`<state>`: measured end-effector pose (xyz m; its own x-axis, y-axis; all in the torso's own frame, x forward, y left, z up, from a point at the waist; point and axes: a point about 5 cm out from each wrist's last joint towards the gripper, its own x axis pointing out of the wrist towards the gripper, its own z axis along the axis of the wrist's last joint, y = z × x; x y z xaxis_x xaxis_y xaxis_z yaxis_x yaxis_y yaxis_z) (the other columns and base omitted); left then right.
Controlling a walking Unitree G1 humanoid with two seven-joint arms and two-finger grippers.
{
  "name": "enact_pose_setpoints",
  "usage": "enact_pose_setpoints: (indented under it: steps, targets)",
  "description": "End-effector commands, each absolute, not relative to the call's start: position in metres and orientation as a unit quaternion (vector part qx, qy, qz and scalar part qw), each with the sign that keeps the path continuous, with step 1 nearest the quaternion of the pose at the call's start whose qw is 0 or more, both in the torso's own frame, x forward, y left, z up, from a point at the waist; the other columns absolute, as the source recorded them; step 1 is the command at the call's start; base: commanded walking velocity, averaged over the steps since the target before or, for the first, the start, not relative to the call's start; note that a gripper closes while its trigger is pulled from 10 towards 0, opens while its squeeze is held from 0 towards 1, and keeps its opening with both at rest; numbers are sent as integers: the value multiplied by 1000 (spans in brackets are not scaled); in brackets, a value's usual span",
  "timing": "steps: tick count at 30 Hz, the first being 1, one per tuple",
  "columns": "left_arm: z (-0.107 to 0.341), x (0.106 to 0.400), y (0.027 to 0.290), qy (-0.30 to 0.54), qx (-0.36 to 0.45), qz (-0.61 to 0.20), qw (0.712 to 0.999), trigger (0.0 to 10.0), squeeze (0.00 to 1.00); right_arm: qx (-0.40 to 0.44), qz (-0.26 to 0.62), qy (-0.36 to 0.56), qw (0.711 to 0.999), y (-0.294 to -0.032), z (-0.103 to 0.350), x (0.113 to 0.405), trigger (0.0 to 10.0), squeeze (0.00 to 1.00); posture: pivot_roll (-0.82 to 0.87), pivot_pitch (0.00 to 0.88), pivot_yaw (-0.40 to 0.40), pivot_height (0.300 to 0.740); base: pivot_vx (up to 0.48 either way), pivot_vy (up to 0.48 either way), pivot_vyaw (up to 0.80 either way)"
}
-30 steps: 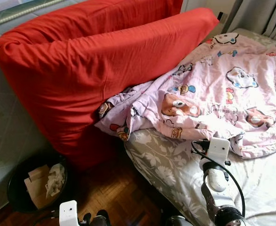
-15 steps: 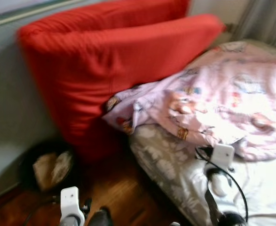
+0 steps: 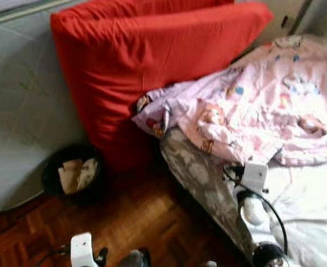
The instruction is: Clean up the room
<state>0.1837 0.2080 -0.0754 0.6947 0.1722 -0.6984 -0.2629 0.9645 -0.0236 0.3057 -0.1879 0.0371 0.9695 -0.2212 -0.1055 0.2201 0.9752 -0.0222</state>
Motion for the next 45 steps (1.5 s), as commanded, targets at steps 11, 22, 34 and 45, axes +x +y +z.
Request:
enact_pose_setpoints:
  steps: [11,22,34,45]
  targets:
    - [-77,179,211,376,-51,120,917,10000,0,-2,-122,39,992,-188,39,305,10000,0,79,185,-22,740,-347,0,0]
    - [-76,180,212,377,-46,117,918,10000,0,-34,-24,-4,999,-167,53,313,10000,0,77,176,-18,740,0,0,0]
    - [-79,178,209,391,-49,113,912,10000,0,-138,20,140,980,-171,26,312,10000,0,78,186,-23,740,0,0,0]
    - [-81,174,209,397,-48,112,910,10000,0,-170,83,233,954,-162,-1,297,10000,0,80,192,-21,740,0,0,0]
